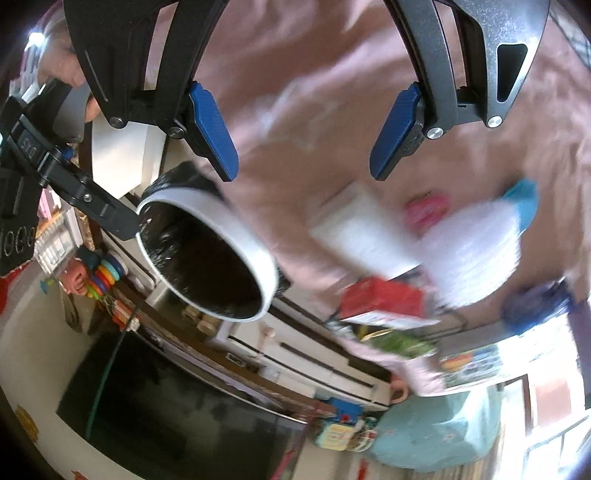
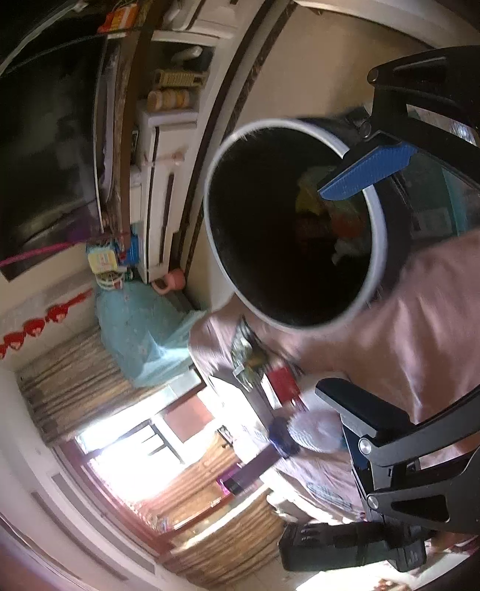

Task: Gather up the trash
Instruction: 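Move both open tools back toward the white brush and white sponge, then grasp the white brush with the left tool while the right tool grasps the white sponge, then carry the brush and sponge over the bin and open both tools, then move both open tools back toward the blue bag and red-white box, then grasp the blue plastic bag with the left tool while the right tool grasps the red-white box, then carry the bag and box over the bin and open both tools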

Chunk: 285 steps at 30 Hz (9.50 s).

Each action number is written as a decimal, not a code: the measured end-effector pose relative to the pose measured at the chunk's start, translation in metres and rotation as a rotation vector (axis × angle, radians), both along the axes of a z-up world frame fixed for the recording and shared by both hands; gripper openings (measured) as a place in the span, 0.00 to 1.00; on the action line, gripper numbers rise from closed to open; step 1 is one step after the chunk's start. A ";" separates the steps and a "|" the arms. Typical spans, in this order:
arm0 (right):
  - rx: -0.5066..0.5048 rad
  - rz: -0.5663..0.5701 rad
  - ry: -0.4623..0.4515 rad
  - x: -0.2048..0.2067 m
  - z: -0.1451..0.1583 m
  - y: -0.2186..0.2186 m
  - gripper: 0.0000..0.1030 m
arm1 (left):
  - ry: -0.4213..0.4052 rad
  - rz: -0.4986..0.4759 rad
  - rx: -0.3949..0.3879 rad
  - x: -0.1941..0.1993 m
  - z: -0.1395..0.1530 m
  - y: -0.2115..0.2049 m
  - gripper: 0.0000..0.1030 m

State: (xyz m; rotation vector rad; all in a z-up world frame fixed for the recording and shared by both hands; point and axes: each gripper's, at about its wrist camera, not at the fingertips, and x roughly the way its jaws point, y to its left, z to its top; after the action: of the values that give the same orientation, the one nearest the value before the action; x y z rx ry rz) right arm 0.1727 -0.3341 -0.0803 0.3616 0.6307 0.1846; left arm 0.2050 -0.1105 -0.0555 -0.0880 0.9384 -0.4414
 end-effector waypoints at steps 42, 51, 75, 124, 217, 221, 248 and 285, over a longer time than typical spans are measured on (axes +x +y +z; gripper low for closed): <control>-0.162 0.297 0.120 0.072 -0.036 0.129 0.72 | -0.045 0.155 0.099 0.052 -0.019 0.101 0.59; -0.198 0.316 0.149 0.083 -0.045 0.137 0.49 | -0.031 0.110 0.079 0.054 -0.026 0.098 0.11; -0.067 0.179 0.057 0.015 -0.012 0.063 0.48 | -0.093 0.005 0.027 -0.011 0.011 0.051 0.10; -0.071 -0.078 0.063 0.046 0.001 -0.080 0.49 | -0.045 -0.236 0.157 0.054 0.015 -0.128 0.12; -0.238 0.383 0.137 0.132 -0.031 0.152 0.54 | -0.146 0.051 0.313 0.142 -0.010 0.169 0.01; -0.178 0.370 0.105 0.111 -0.020 0.142 0.53 | -0.130 0.067 0.263 0.117 -0.005 0.164 0.01; -0.026 0.185 0.018 0.018 0.001 0.057 0.53 | -0.134 -0.030 -0.026 -0.006 0.033 0.080 0.00; -0.025 -0.052 -0.008 0.005 0.008 -0.064 0.53 | -0.133 -0.235 0.021 0.003 0.044 -0.076 0.00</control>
State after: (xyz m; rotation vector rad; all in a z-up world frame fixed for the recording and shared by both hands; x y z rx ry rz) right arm 0.1779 -0.3984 -0.0721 0.3522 0.6145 0.1282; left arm 0.2082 -0.1870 -0.0113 0.0709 0.8255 -0.6462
